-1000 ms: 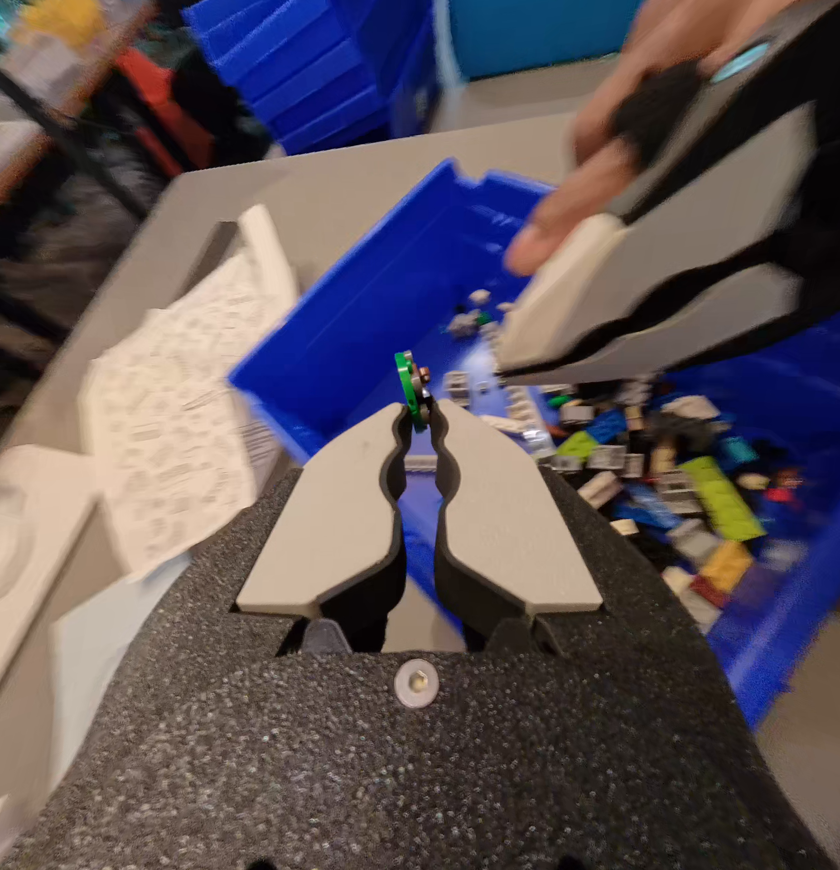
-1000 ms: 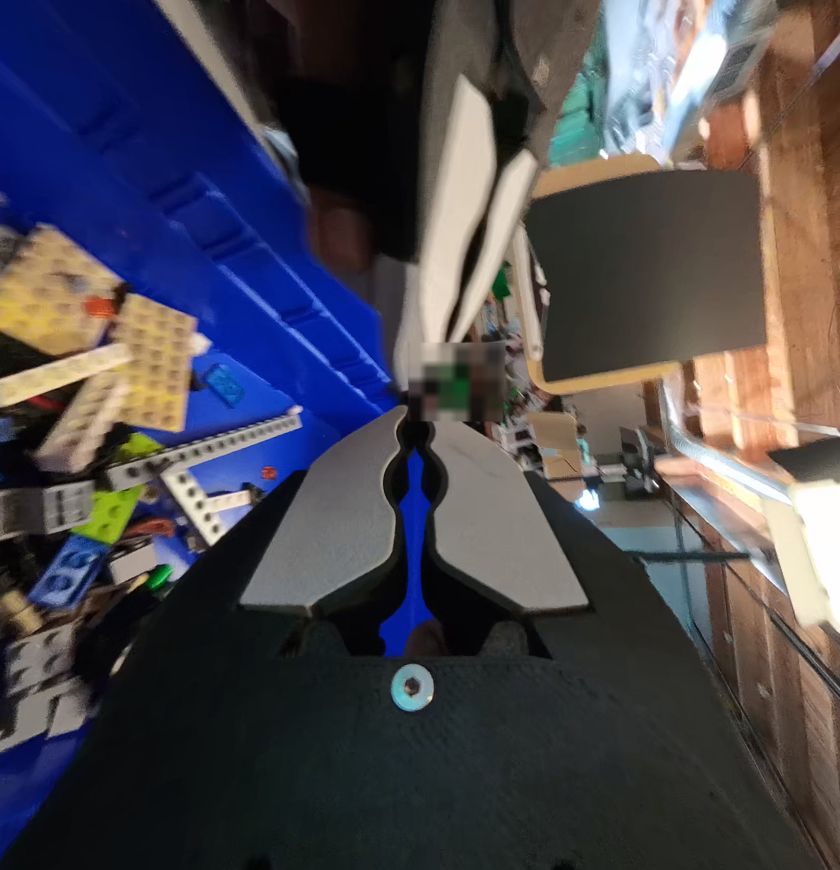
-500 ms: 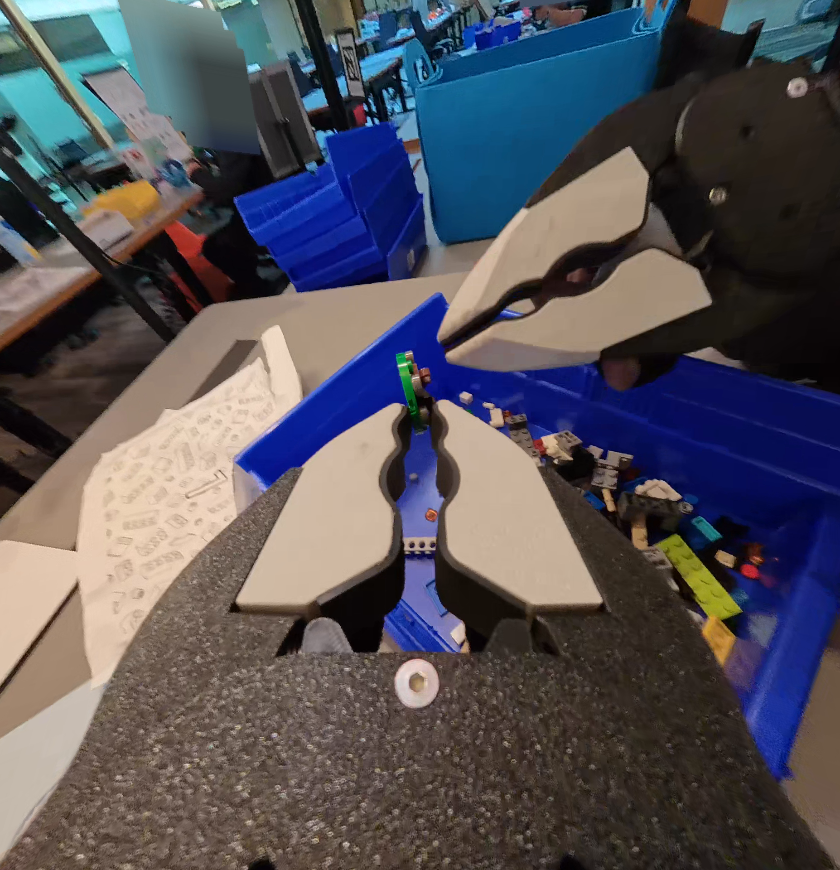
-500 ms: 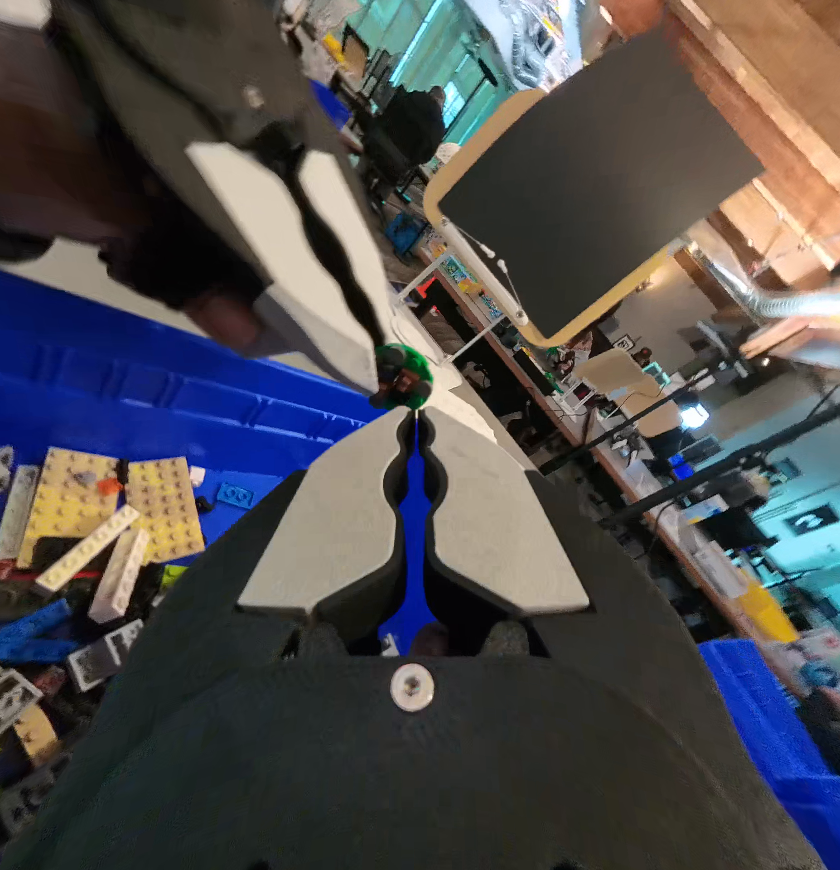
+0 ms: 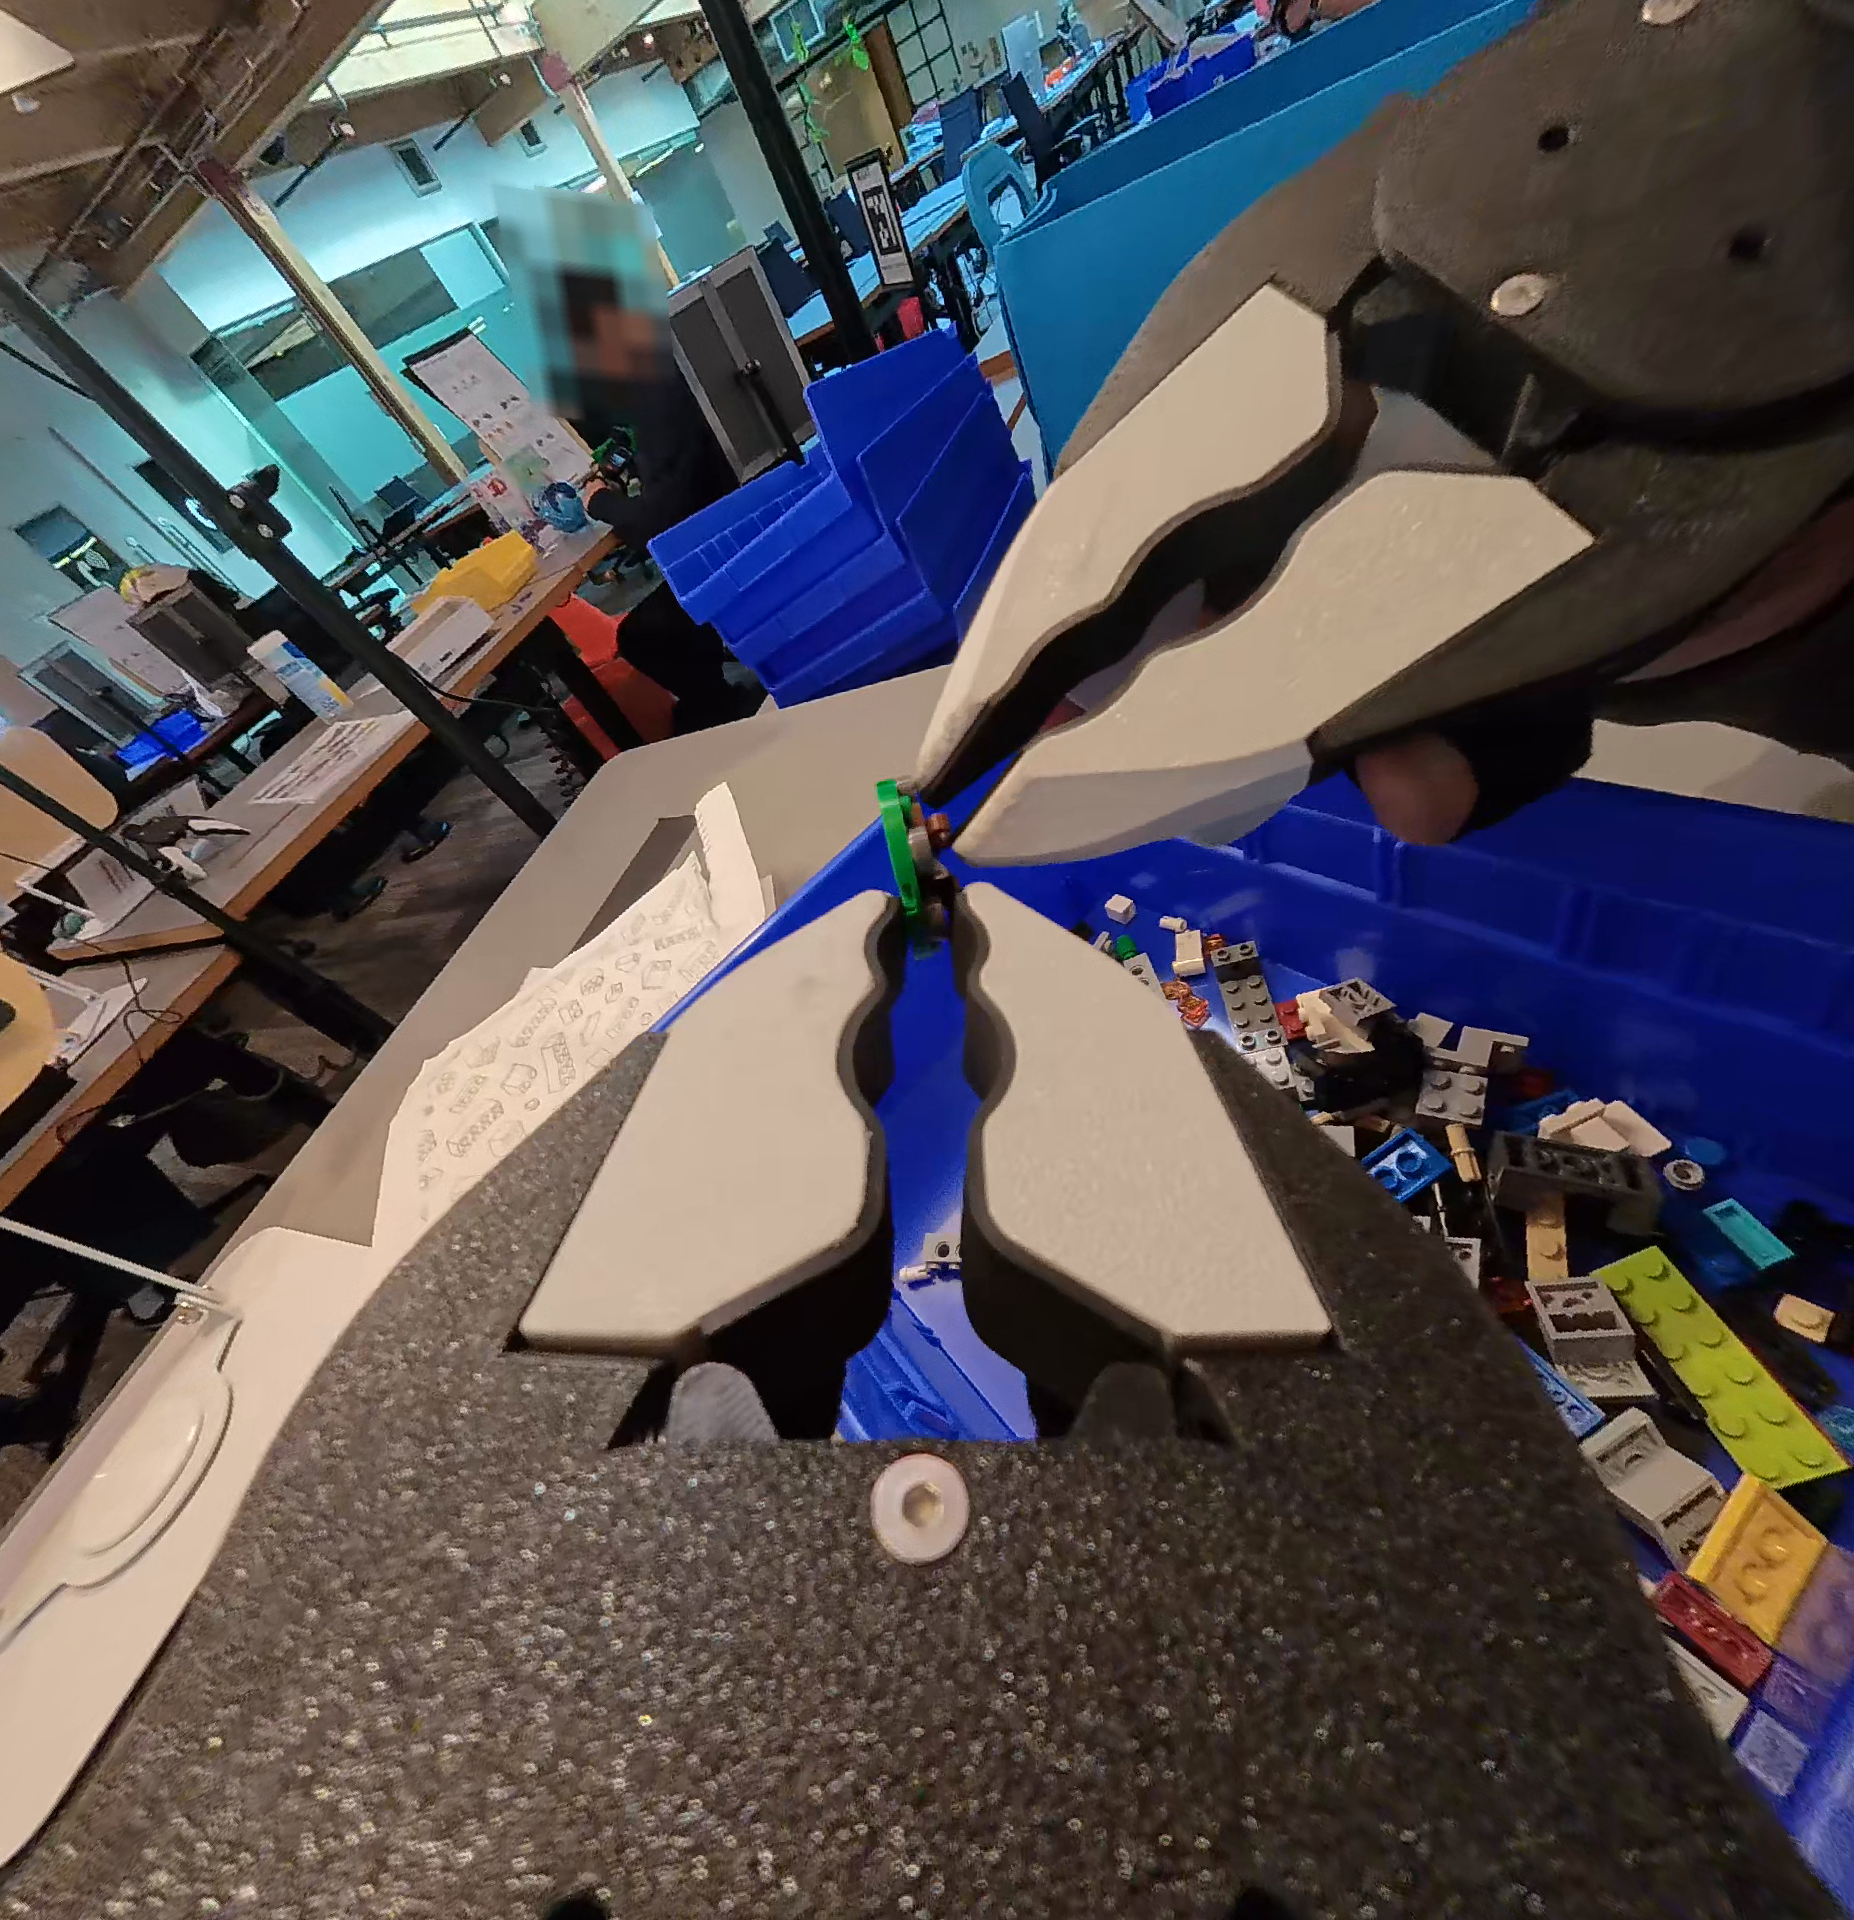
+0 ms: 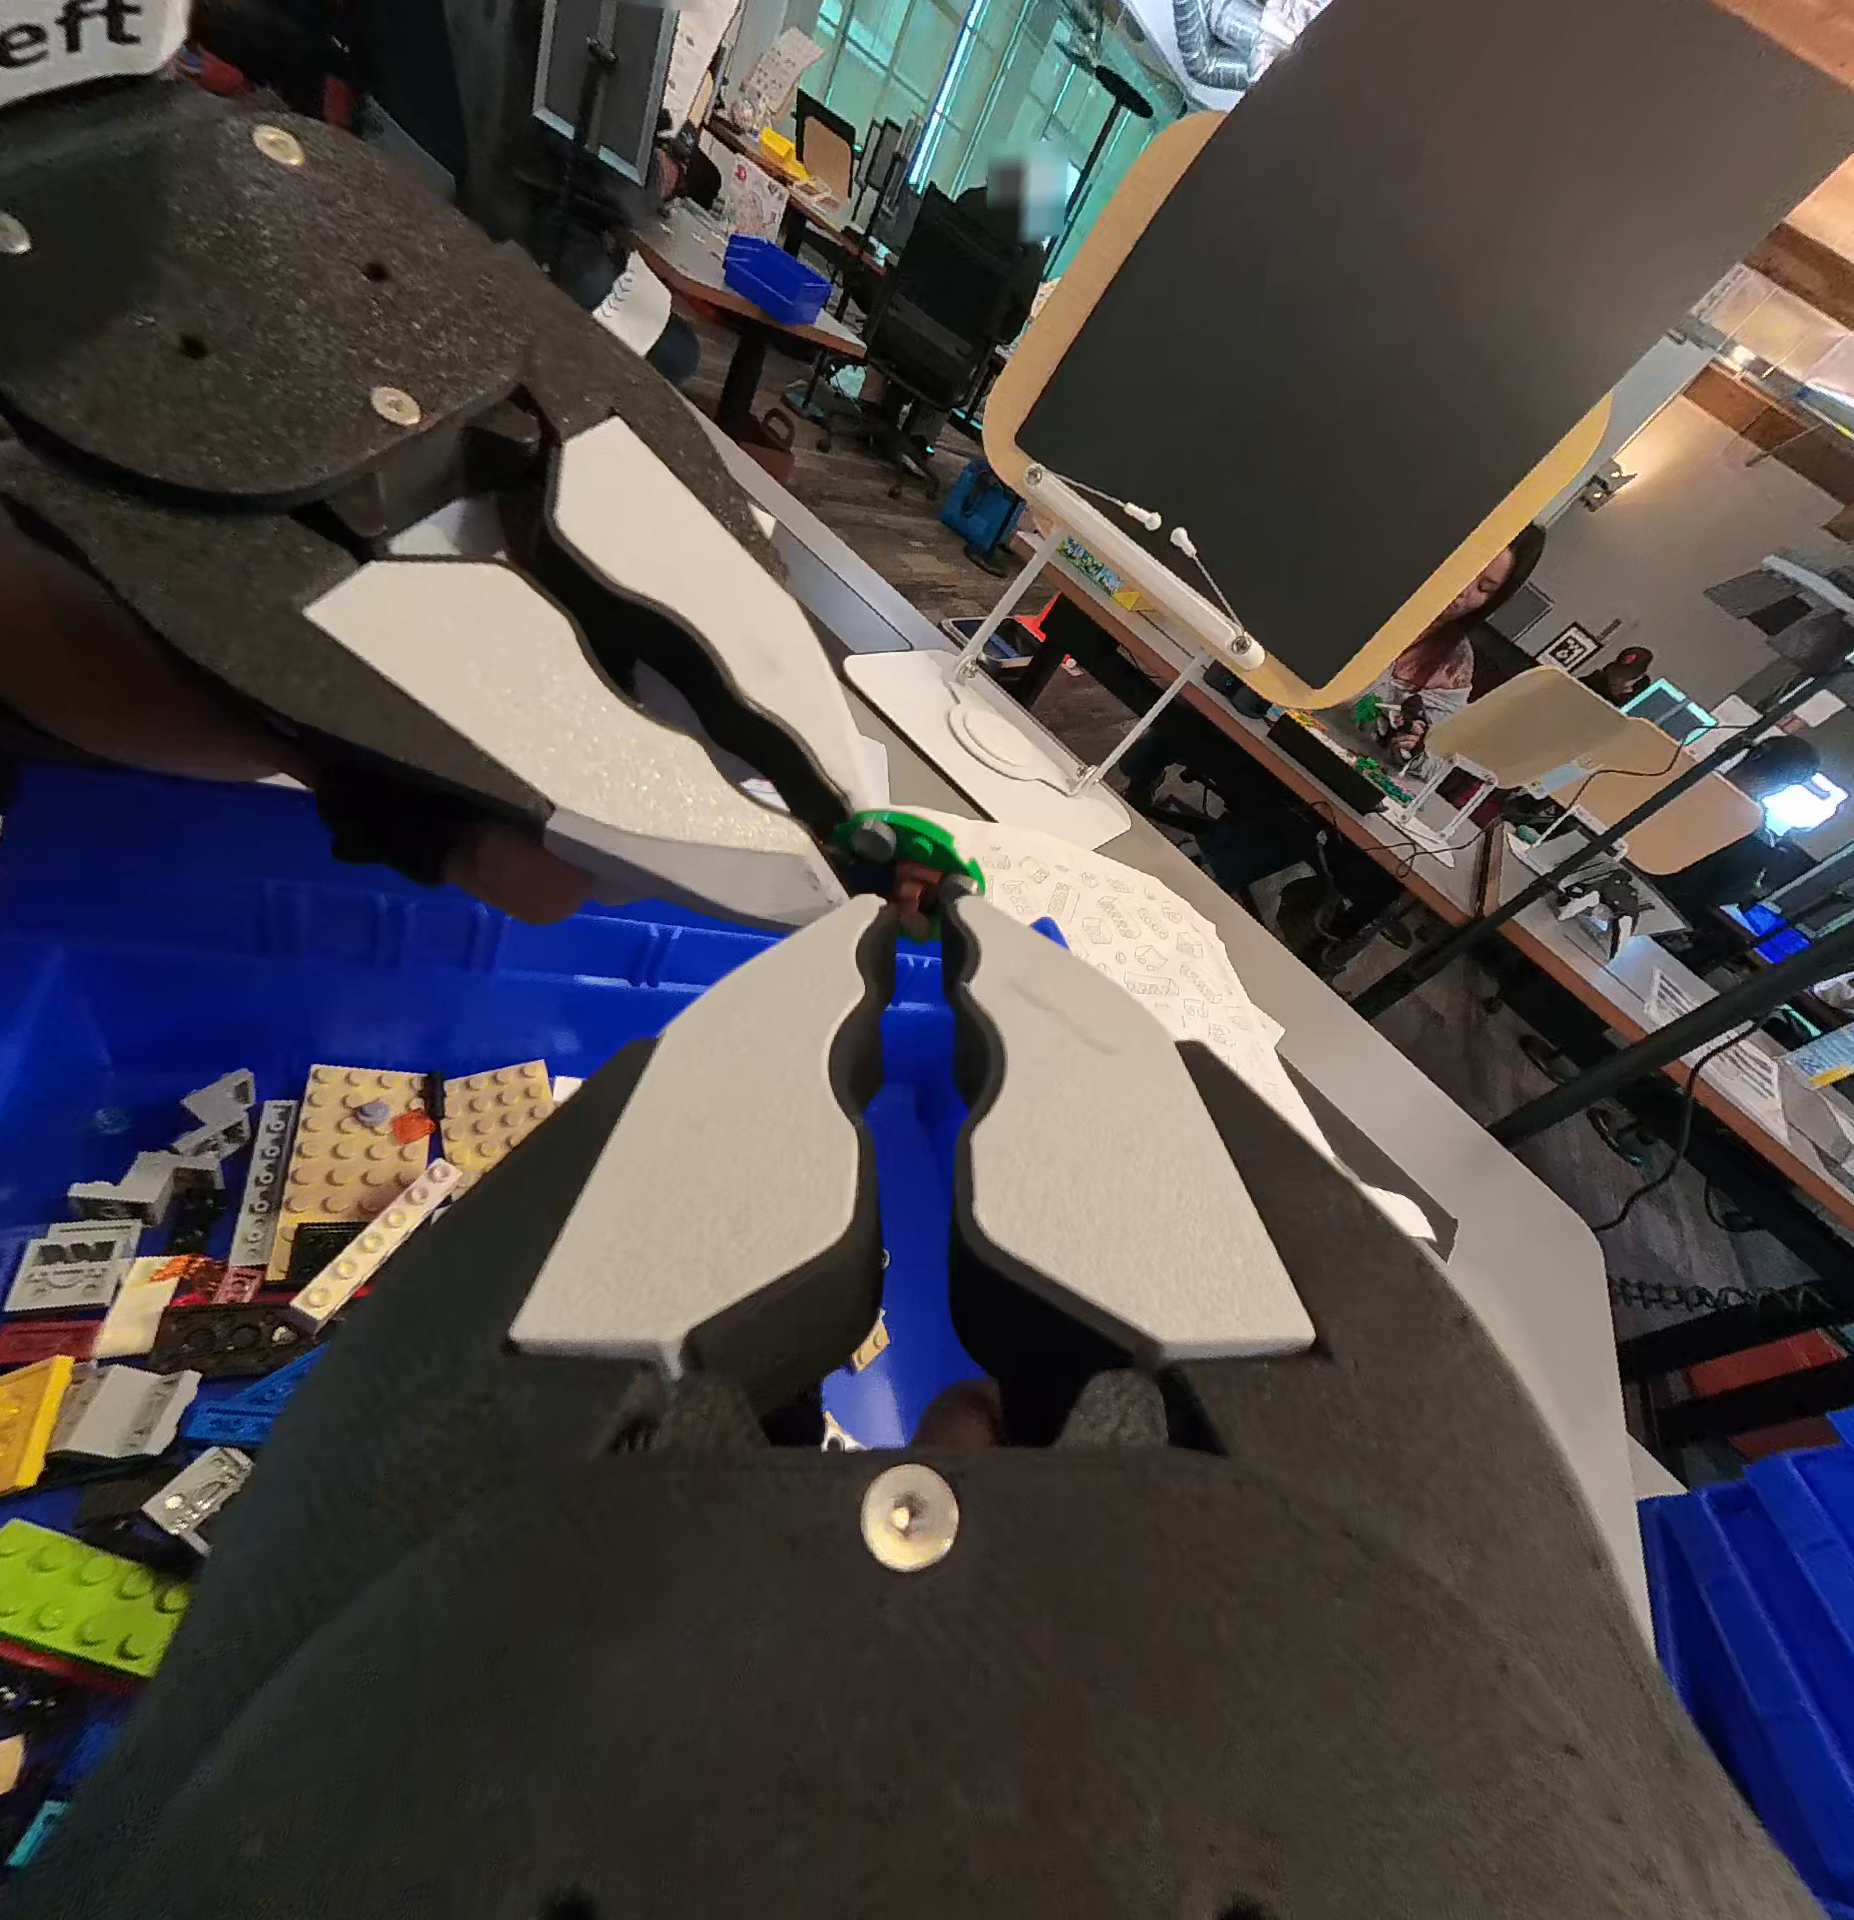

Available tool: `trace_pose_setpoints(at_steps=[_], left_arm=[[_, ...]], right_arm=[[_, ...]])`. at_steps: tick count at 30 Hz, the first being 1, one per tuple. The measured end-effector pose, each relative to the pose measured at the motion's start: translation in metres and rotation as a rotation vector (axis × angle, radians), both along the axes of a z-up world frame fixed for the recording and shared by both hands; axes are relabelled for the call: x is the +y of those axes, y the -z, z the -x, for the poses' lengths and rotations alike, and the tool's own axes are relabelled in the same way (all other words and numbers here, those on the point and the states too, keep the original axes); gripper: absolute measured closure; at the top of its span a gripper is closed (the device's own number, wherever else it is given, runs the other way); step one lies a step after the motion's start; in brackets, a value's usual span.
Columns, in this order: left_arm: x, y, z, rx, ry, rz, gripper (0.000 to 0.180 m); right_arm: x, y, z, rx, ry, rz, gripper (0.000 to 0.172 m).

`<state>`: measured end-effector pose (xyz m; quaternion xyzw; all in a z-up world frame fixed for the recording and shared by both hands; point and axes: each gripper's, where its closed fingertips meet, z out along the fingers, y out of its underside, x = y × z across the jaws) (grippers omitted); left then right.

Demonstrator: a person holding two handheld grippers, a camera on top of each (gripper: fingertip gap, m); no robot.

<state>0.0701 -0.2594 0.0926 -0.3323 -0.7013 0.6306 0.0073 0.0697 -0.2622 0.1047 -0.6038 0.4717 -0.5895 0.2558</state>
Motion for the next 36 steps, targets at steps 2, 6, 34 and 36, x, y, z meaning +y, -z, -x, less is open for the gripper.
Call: trace_pose_setpoints(at_steps=[2,6,34,36], left_arm=[[0.000,0.001,0.000,-0.021,-0.007,0.004,0.172],[0.001,0.001,0.001,-0.060,-0.004,0.026,0.172],[0.008,-0.004,-0.014,0.562,0.189,-0.333,0.174],[0.010,-0.004,-0.011,0.590,0.219,-0.358,0.174]], right_arm=[[0.001,0.000,-0.001,0.006,-0.003,0.000,0.165],[0.002,-0.002,-0.003,-0.003,0.000,-0.006,0.168],[0.000,0.026,0.000,0.169,-0.026,0.117,0.146],[0.001,0.016,-0.003,0.116,-0.027,0.137,0.142]])
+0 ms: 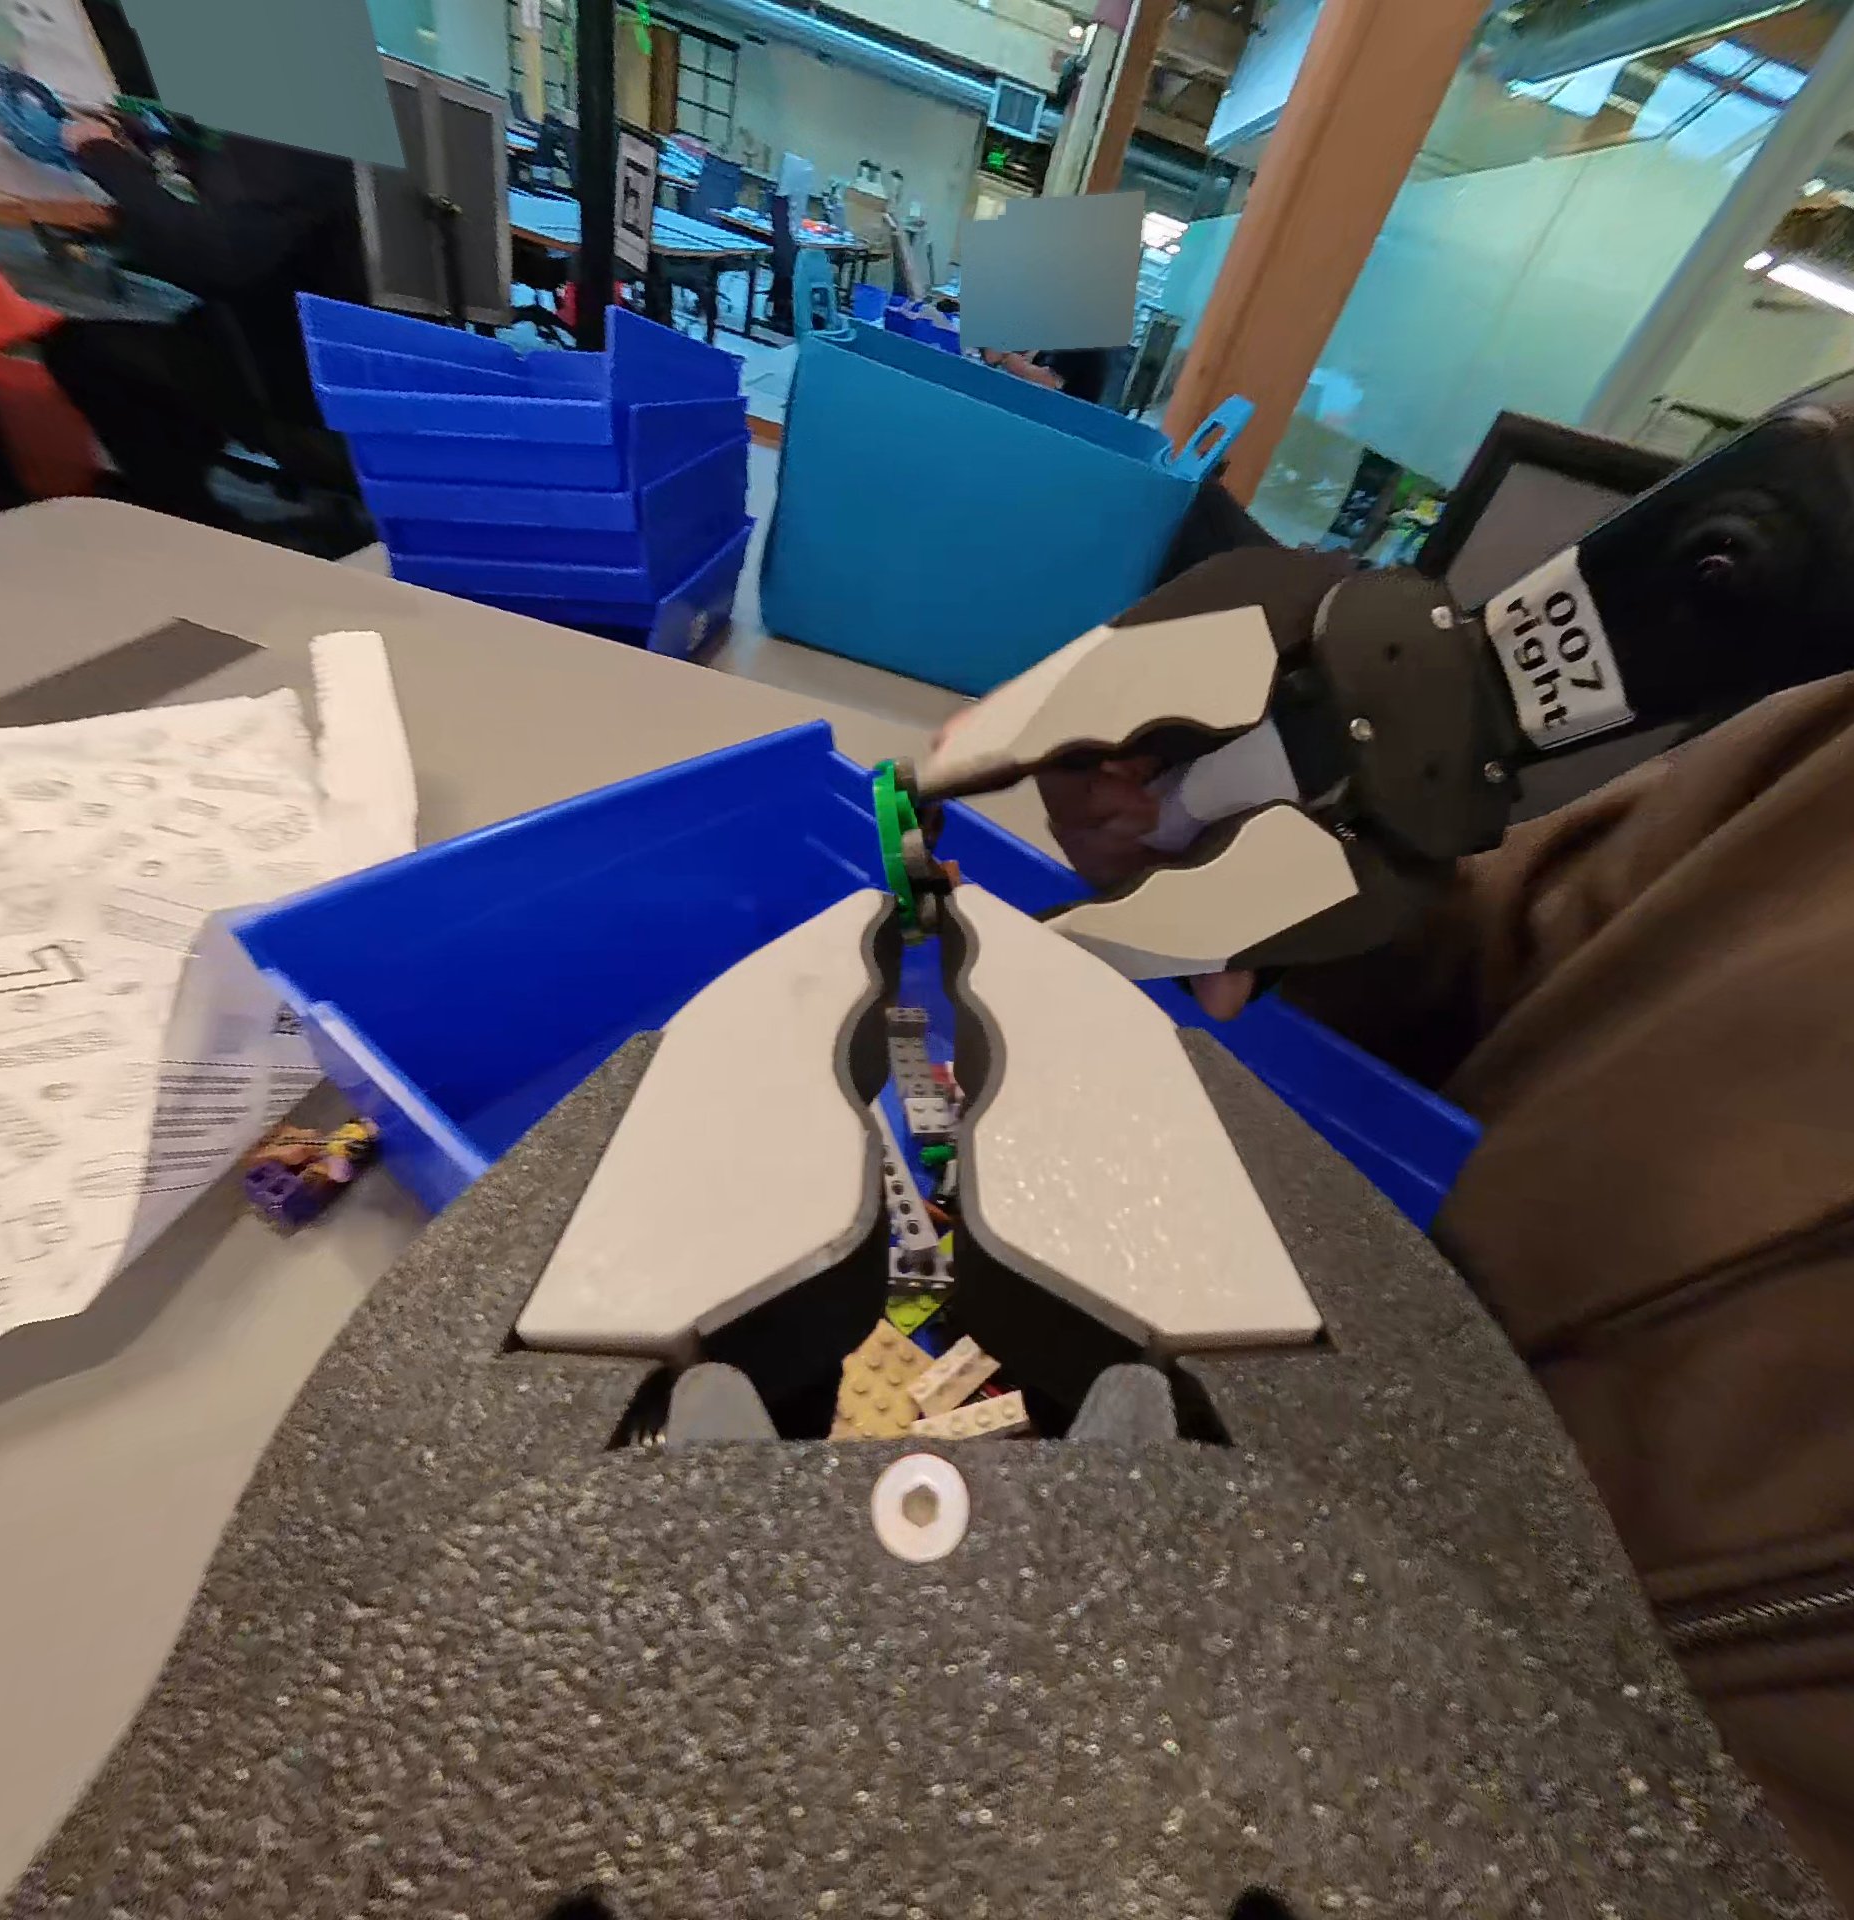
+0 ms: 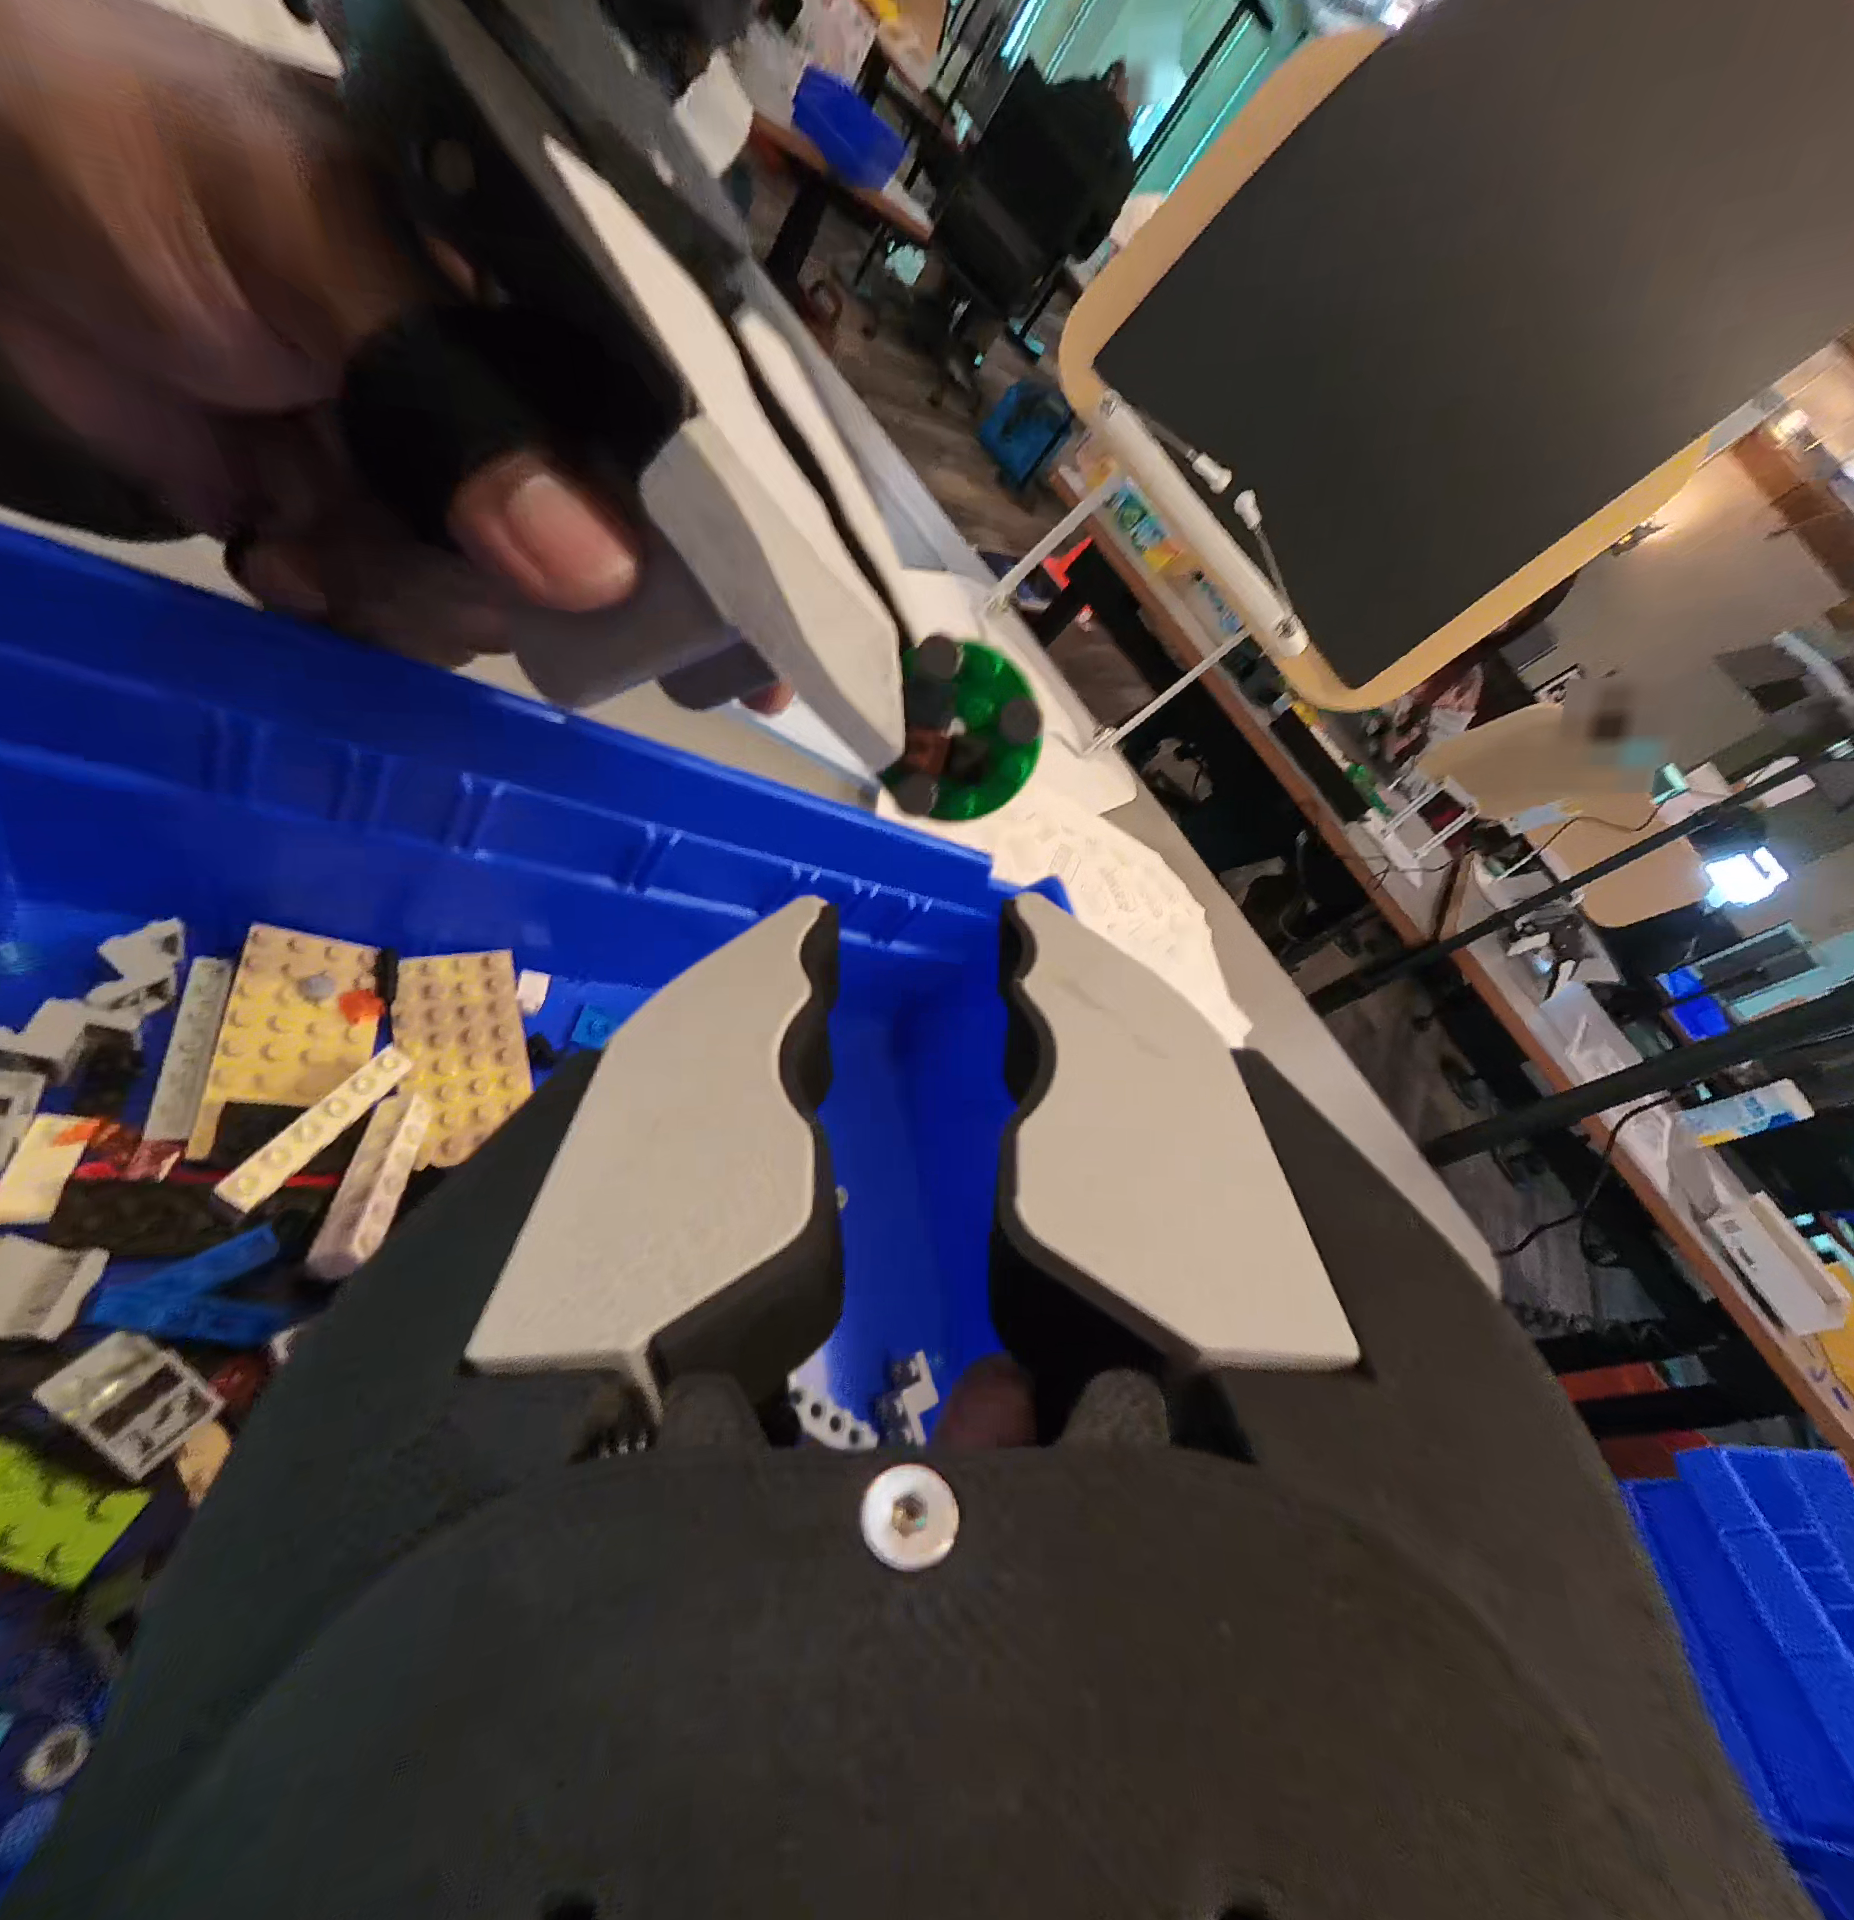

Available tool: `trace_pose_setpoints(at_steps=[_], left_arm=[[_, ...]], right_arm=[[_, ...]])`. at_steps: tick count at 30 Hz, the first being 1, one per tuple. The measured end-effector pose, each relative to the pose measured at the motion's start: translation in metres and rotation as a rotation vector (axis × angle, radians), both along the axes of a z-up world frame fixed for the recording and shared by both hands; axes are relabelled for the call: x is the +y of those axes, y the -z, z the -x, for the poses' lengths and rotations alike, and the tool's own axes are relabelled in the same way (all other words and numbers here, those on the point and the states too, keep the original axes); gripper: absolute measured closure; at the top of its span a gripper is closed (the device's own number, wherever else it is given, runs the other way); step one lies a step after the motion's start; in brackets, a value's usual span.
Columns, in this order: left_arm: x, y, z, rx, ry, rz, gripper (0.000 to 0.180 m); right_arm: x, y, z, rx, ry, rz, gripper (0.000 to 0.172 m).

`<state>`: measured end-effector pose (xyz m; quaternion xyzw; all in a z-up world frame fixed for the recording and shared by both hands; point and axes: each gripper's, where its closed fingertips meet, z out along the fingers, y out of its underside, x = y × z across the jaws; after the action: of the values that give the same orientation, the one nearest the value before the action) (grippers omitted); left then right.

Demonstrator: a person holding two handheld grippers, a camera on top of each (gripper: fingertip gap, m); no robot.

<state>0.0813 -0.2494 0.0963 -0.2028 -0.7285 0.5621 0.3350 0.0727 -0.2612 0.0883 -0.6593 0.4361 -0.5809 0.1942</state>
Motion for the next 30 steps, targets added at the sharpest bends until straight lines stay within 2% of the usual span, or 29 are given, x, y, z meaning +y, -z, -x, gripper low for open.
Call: trace_pose_setpoints(at_steps=[3,7,8,13,18,21,23,25,30], left_arm=[[0.006,-0.001,0.007,0.050,0.069,-0.030,0.174],[0.013,0.000,0.014,0.075,0.152,-0.059,0.174],[0.014,-0.001,0.015,0.086,0.163,-0.062,0.174],[0.021,-0.007,0.012,0.143,0.225,-0.089,0.164],[0.019,-0.014,0.005,0.202,0.210,-0.096,0.163],[0.019,-0.004,0.007,0.143,0.206,-0.130,0.163],[0.021,0.000,0.010,0.125,0.219,-0.152,0.173],[0.021,0.002,0.008,0.121,0.209,-0.170,0.174],[0.008,-0.004,-0.008,0.193,0.081,-0.177,0.174]], right_arm=[[0.004,-0.010,-0.005,-0.050,-0.031,0.043,0.136],[0.009,-0.010,-0.012,-0.036,-0.074,0.103,0.135],[0.010,-0.011,-0.013,-0.043,-0.081,0.114,0.141],[0.014,-0.012,-0.012,-0.024,-0.151,0.110,0.143],[0.019,-0.001,-0.012,0.054,-0.201,0.126,0.143],[0.023,0.003,-0.014,0.092,-0.227,0.151,0.143],[0.025,0.005,-0.015,0.109,-0.240,0.165,0.143],[0.025,0.006,-0.015,0.119,-0.242,0.183,0.143],[0.015,-0.005,-0.015,0.048,-0.150,0.256,0.147]])
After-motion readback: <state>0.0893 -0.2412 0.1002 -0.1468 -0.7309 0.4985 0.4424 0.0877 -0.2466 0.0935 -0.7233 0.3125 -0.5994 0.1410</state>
